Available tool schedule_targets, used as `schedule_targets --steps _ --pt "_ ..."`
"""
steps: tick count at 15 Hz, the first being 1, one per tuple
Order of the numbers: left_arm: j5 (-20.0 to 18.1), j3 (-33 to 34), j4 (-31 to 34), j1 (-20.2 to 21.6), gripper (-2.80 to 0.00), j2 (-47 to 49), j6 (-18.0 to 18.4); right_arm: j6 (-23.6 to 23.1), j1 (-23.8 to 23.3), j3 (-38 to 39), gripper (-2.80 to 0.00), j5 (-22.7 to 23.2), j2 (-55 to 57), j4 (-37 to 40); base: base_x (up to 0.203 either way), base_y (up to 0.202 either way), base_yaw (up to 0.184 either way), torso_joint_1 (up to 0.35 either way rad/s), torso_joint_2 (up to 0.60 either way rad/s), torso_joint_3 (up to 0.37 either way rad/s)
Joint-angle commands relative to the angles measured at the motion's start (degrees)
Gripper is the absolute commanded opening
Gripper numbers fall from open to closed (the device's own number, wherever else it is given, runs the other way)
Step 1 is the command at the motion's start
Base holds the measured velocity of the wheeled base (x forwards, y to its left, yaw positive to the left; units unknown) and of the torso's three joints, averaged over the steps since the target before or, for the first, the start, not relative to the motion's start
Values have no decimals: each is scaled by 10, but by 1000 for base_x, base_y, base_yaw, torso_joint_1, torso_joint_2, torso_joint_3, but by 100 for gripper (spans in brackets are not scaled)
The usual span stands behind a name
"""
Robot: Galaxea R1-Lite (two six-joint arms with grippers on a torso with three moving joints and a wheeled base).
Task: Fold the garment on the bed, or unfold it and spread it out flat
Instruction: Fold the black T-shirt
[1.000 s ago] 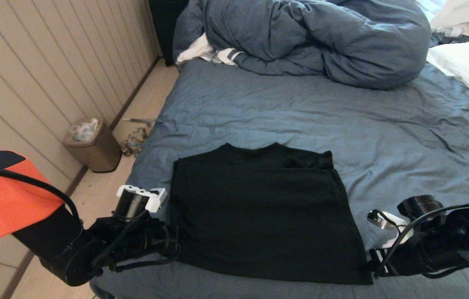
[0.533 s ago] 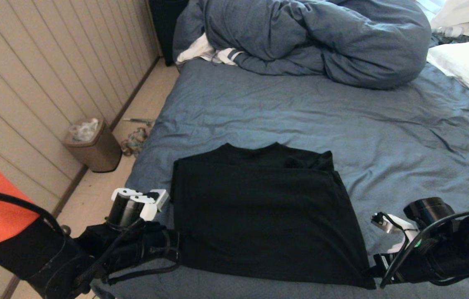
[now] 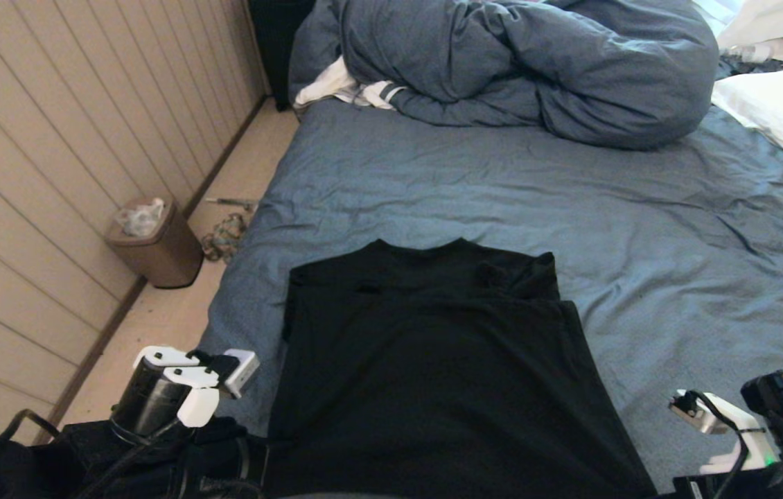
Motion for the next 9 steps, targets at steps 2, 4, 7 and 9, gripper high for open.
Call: schedule_targets --steps 2,4,7,9 --pt "-1 12 30 -14 -280 -47 -4 -2 -1 9 -280 1 -85 53 0 0 0 0 0 0" --pt "-1 37 30 -18 -280 -62 -5 -1 -2 10 -280 0 -119 89 0 0 0 0 0 0" --pt "-1 59 35 -20 -280 -99 -7 -2 -1 16 -280 0 -167 142 0 0 0 0 0 0" --pt "-2 53 81 -29 -280 -139 -9 -2 -1 22 -280 1 -206 172 0 0 0 0 0 0"
